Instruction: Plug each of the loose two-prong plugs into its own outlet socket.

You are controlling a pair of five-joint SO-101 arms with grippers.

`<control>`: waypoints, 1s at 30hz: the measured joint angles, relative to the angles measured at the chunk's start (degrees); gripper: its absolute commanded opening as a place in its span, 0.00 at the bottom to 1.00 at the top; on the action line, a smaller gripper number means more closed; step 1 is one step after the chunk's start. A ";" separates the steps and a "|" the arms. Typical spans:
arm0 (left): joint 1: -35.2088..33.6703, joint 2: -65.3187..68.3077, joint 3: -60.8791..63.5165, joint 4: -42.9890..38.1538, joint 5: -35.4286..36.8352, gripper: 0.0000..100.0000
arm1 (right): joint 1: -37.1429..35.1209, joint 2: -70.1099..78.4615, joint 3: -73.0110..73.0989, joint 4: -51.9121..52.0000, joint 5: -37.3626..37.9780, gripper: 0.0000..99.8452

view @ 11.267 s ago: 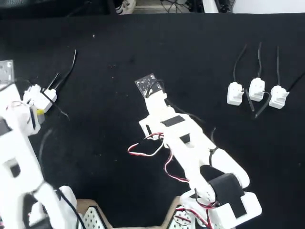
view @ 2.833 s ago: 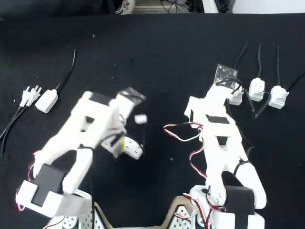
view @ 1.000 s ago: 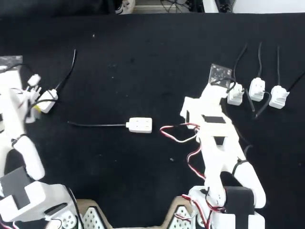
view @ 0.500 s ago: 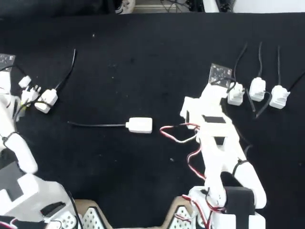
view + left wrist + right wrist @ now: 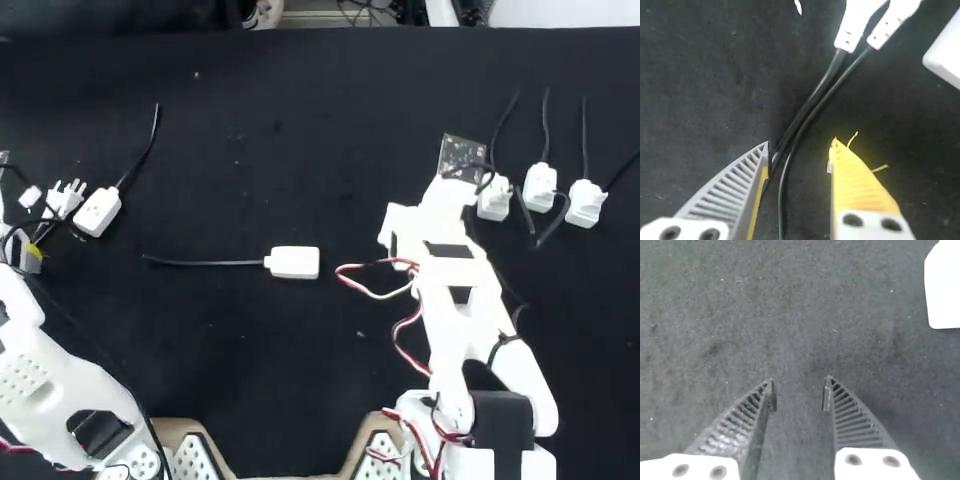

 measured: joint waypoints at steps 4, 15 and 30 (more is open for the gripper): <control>0.00 2.02 -1.05 0.00 0.00 0.19 | 0.00 0.00 0.00 0.00 0.00 0.14; 0.18 3.52 -2.02 0.18 -0.09 0.05 | -0.09 0.00 0.00 0.00 0.00 0.14; 0.00 -0.35 -10.29 23.91 0.00 0.03 | -2.02 0.00 0.00 0.00 0.00 0.14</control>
